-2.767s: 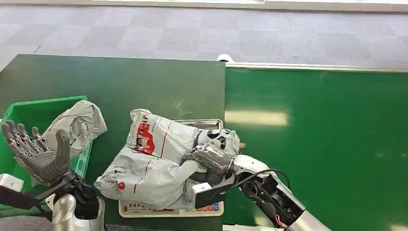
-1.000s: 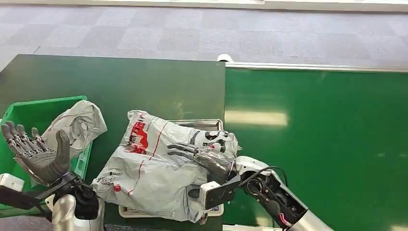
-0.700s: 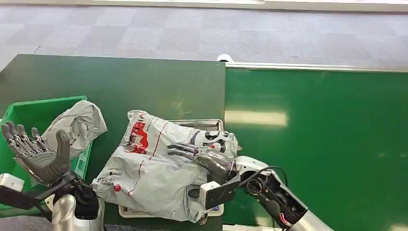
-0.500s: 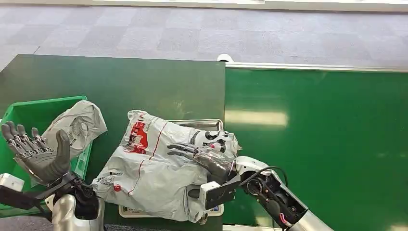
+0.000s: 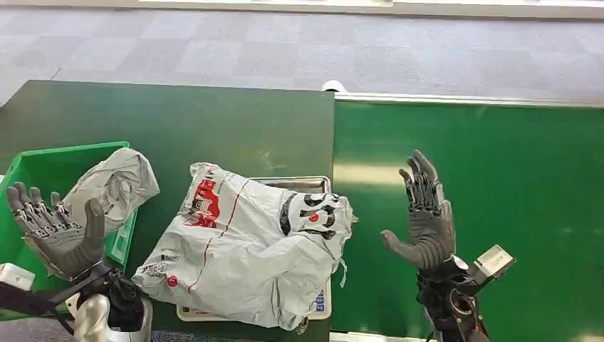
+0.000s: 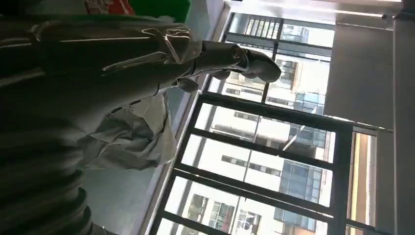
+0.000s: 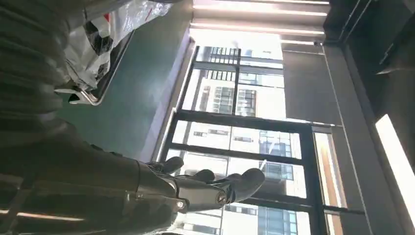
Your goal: Moved the parcel from conveyor to table for the left to box.
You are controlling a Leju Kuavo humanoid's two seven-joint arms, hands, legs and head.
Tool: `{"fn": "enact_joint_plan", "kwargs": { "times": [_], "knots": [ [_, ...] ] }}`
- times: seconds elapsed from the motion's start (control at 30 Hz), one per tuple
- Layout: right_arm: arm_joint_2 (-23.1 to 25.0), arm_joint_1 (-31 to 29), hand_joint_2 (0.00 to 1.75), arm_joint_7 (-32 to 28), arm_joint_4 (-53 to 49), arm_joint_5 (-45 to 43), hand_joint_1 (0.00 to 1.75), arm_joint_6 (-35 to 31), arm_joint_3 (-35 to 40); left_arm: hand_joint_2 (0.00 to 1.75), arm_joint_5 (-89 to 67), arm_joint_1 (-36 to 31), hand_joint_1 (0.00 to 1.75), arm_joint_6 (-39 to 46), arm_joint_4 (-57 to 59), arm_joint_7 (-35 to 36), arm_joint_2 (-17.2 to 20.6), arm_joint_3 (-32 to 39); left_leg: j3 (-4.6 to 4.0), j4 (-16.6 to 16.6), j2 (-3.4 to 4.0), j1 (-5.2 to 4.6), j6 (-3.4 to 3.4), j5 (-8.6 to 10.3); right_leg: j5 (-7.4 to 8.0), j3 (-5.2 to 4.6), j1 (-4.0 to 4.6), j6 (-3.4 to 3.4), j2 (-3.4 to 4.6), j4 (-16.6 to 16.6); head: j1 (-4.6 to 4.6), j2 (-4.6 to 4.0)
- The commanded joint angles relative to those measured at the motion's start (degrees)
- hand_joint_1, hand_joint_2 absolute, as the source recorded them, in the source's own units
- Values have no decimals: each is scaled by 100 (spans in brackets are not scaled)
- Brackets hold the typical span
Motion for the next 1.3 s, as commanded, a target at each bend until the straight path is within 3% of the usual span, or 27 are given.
{"fn": "enact_joint_plan", "kwargs": {
  "times": [0.03, 0.17, 0.2, 0.37, 0.57, 1.1, 1.23, 1.3],
  "knots": [
    [56, 48, 175, -6, -53, 13, 0, 2, -294, 175, 12, -30, 0, -10, 169, 9, 76, 12, 3, -5, 6, 0, 9, 3, 4, 2, 3, -12, 0, -6, 0, 0],
    [56, 48, 175, -6, -53, 13, 0, 2, -294, 175, 12, -30, 0, -10, 169, 9, 76, 12, 7, -12, 3, 1, 14, 6, 7, 8, 6, -16, -3, -15, 2, 0],
    [308, -65, 175, 72, 30, 138, 0, -25, -332, 175, 11, -88, 0, -47, 215, 9, 58, 21, 3, -4, 2, -2, 6, 2, 1, 4, 0, -7, -1, -3, 2, 0],
    [426, -111, 175, 147, 32, 206, 0, 118, -544, 175, -22, -164, 0, -68, 292, 9, 50, 35, 1, -2, 4, -1, 5, 4, 3, 0, 2, -11, 0, 0, 0, 0],
    [831, -8, 175, 258, -52, 64, 0, 331, -1325, 175, -111, -114, 0, -141, 147, 9, 4, 60, 0, -2, 1, -2, 9, 4, 3, 0, 1, -9, -2, -2, 2, 0],
    [837, 5, 175, 262, -54, 65, 0, 338, -1351, 175, -134, -113, 0, -145, 131, 9, 10, 38, 1, -2, -1, 0, 6, 4, 2, 2, 2, -8, -3, -3, 2, 0],
    [900, 93, 175, 335, -49, 142, 0, 388, -1512, 175, -574, -89, 0, -647, 108, 9, 478, -843, -1, -2, -8, 0, 6, 5, 1, 2, 2, -9, -10, -2, 2, 0],
    [904, 37, 175, 391, 79, 209, 0, 387, -1561, 175, -1147, -107, 0, -341, 92, 9, 966, -1891, 1, -12, -16, 3, 11, 13, 6, 7, 8, -20, -22, -13, 2, 0]
  ]
}}
